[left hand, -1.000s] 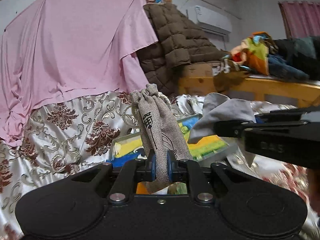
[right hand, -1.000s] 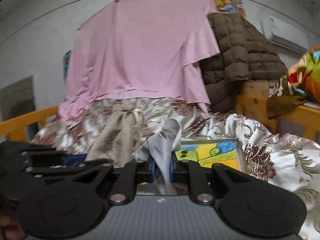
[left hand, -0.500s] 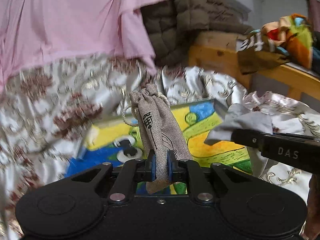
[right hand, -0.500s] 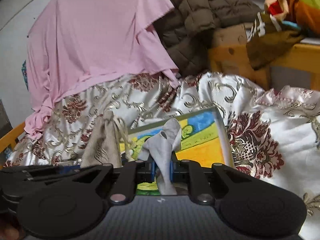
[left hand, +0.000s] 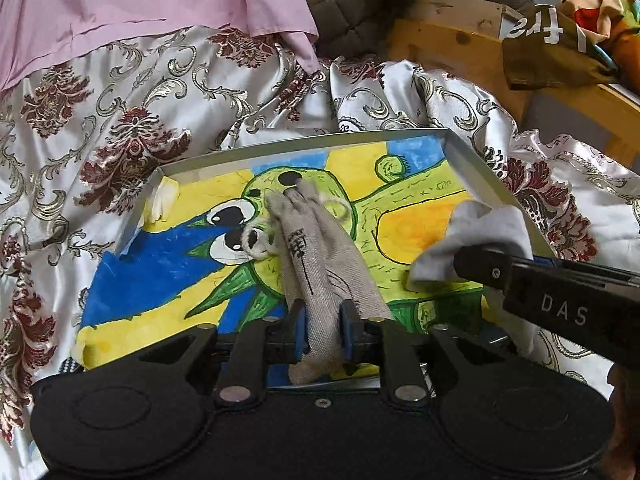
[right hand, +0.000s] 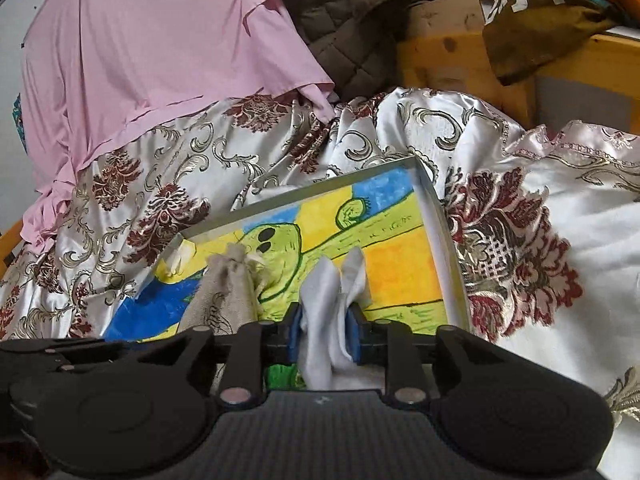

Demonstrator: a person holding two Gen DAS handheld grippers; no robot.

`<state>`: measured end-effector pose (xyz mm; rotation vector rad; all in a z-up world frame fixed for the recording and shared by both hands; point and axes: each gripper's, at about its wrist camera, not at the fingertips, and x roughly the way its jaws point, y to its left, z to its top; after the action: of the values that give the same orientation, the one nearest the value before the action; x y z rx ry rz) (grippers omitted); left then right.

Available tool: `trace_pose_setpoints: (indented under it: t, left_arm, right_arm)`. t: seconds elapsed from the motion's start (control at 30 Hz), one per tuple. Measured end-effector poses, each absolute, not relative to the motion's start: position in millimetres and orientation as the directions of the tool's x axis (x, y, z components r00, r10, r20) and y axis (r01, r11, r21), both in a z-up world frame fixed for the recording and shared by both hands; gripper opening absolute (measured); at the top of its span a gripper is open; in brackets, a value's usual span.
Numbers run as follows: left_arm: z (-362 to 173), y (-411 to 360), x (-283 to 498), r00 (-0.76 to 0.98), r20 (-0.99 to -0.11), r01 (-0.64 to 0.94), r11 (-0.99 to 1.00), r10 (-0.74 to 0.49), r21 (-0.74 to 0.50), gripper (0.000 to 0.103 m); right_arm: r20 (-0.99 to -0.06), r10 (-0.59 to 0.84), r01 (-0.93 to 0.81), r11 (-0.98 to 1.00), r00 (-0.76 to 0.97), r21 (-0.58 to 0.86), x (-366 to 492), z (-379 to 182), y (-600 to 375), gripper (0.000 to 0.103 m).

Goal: Organize soft objects
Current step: 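Carry the pouch and grey cloth into the painted tray and release both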

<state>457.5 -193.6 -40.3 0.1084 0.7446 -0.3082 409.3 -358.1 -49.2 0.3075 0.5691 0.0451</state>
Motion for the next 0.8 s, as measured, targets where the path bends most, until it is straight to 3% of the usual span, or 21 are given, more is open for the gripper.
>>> trace_pose_setpoints:
  t: [0.07, 0.27, 0.43, 0.47, 0.53, 0.63, 0.8]
  left_arm:
    - [-37, -194, 453, 0.706, -0.674, 0.303, 0.953, -0.218, 0.009, 0.026]
    - [-18, -190, 435, 0.754, -0.631, 0.293, 0.953, -0.183, 0.073, 0.045]
    - [6, -177, 415, 0.782, -0.591, 0.271, 0.962, -0.196, 0.039, 0.066]
    - [12, -174, 409, 0.792, -0.578, 0.262, 0.964, -0.195, 0.034, 0.069]
    - [22, -168, 396, 0.814, -0.551, 0.238, 0.971, -0.182, 0.03, 0.083]
    - [37, -157, 374, 0.85, -0.508, 0.177, 0.984, -0.137, 0.032, 0.093]
    - [59, -138, 337, 0.876, -0.462, 0.159, 0.987, -0.137, 0.01, 0.098]
  right_arm:
    - [-0.529, 0.11, 0.061, 0.953, 0.842, 0.296, 407, -49, -360, 0.043]
    - [-0.504, 0.114, 0.066, 0.943, 0.856, 0.326, 391, -34, -372, 0.067]
    - [-0.457, 0.105, 0.061, 0.941, 0.883, 0.334, 367, -13, -379, 0.082]
    - [-0.445, 0.103, 0.059, 0.94, 0.889, 0.336, 361, -9, -381, 0.083]
    - [-0.424, 0.103, 0.055, 0.937, 0.9, 0.345, 349, -2, -382, 0.087]
    - [-0.381, 0.086, 0.053, 0.938, 0.92, 0.341, 327, 10, -379, 0.089]
    - [-0.32, 0.085, 0.026, 0.945, 0.943, 0.327, 286, 24, -367, 0.099]
